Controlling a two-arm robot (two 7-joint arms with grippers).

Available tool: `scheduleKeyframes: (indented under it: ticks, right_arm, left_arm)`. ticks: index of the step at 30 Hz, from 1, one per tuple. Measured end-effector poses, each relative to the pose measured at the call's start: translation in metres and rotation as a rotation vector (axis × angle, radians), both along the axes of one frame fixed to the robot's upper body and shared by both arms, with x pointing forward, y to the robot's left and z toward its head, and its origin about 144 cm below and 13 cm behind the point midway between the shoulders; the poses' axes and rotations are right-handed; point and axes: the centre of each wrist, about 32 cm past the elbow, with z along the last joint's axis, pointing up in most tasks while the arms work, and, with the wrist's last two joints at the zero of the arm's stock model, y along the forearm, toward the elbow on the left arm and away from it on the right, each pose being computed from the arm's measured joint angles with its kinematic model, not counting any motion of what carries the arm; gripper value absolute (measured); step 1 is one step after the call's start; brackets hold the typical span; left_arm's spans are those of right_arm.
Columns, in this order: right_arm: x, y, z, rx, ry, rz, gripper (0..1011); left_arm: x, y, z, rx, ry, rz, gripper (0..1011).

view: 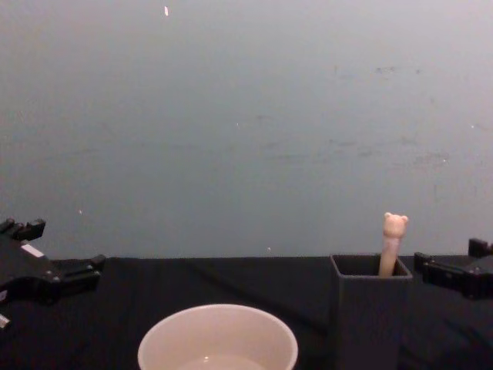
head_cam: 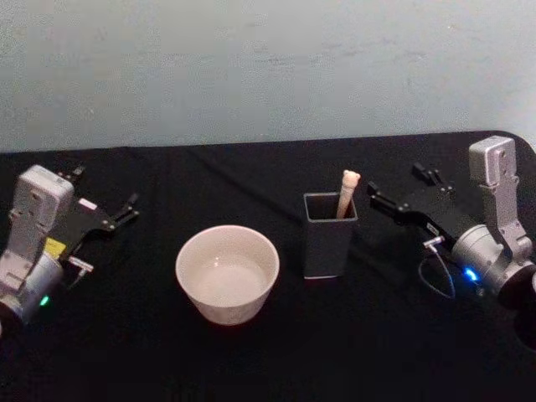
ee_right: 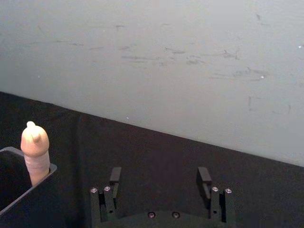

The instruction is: Pick up the stirring spoon with one hand, stir inside the cup, then place it back in its original position.

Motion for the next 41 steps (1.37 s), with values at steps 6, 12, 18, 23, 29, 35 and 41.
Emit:
scheduleKeyframes:
  ticks: [6, 12, 18, 23, 29, 35, 41]
  right_arm:
    - [0.0000, -0.0002, 0.0002, 0.000, -0.001, 0.000, 1000]
    - [0.0000, -0.0001, 0.0004, 0.001, -0.002, -0.001, 1000]
    - [0.0000, -0.0001, 0.0004, 0.002, -0.002, -0.001, 1000]
    - [0.0000, -0.0001, 0.0004, 0.002, -0.002, -0.001, 1000]
    - [0.0000, -0.0001, 0.0004, 0.002, -0.002, -0.001, 1000]
    - [0.0000, -0.0001, 0.0004, 0.002, -0.002, -0.001, 1000]
    - [0.0000, -0.0001, 0.0004, 0.002, -0.002, -0.001, 1000]
  left_arm:
    - [0.0000, 0.0000, 0.0000, 0.000, 0.000, 0.000, 1001]
    - [0.0000, 0.0000, 0.0000, 0.000, 0.000, 0.000, 1001]
    - [0.0000, 0.0000, 0.0000, 0.000, 0.000, 0.000, 1001]
    - [0.0000, 0.0000, 0.0000, 0.000, 0.000, 0.000, 1001]
    - [0.0000, 0.0000, 0.0000, 0.000, 0.000, 0.000, 1001]
    - [0.0000, 0.0000, 0.0000, 0.000, 0.000, 0.000, 1001]
    - [0.0000, 0.0000, 0.0000, 0.000, 0.000, 0.000, 1001]
